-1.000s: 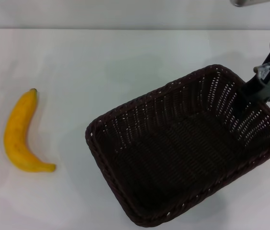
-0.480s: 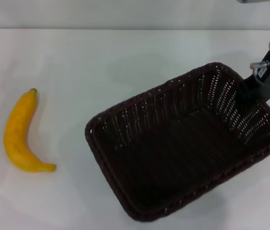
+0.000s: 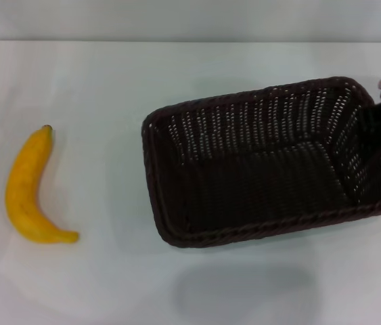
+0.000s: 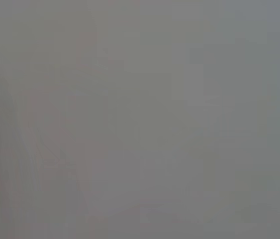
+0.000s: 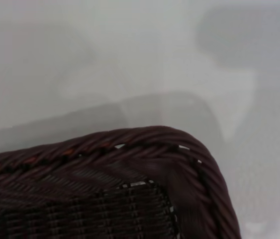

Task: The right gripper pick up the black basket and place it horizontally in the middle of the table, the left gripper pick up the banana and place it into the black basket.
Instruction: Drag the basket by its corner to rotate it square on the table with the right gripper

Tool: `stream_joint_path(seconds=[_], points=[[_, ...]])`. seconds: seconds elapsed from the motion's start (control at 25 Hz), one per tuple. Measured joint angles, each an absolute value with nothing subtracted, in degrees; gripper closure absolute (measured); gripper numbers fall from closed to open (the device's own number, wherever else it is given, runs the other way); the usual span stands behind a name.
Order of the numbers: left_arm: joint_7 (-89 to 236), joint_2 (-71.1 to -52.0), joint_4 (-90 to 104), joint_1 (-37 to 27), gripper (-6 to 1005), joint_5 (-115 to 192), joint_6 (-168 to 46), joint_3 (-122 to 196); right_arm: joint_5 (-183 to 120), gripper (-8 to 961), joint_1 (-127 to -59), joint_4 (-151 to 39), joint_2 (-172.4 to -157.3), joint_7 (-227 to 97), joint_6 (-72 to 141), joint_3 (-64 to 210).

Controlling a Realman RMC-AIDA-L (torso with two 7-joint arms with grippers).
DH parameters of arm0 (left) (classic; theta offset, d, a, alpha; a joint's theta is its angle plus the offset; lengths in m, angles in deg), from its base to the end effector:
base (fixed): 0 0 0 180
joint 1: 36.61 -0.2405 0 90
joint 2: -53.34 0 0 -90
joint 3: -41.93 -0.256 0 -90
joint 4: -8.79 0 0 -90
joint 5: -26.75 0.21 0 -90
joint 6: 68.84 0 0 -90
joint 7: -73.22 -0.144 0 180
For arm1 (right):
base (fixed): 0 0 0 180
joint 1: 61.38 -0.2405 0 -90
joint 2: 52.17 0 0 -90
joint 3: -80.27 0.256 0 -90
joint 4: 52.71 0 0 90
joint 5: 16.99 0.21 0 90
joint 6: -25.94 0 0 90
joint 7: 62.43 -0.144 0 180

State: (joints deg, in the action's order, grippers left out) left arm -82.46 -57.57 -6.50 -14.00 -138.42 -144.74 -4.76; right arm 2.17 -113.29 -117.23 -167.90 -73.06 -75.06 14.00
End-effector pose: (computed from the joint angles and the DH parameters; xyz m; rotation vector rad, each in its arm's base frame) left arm -0.3655 0.3324 0.1780 -1.0950 -0.3092 -0.8724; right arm 0.1611 0.3950 0.0436 -1.8412 1.7945 -0.4888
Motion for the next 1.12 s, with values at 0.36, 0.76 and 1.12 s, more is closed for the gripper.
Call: stream_joint_path(seconds=[0.36,0.76,1.12], points=[[-81.8,-56.42,-6.3,-12.6,124,-138.5,-144.5,-3.4,5.4,820,-110.8,-119.0,-167.97,-78.2,-77.3,9.9],[-81.8,-56.21,-6.5,-12.0,124,-138.4,-144.1,-3.4,7.8,826,-110.6,-122.0,-167.44,-74.5,-78.0,6.9],[-81.8,-56.15,-6.5,-12.3,124,-138.2,-144.1,-3.4,9.8,689,-110.4,-123.0,-165.77,-72.5,-79.6,9.4]])
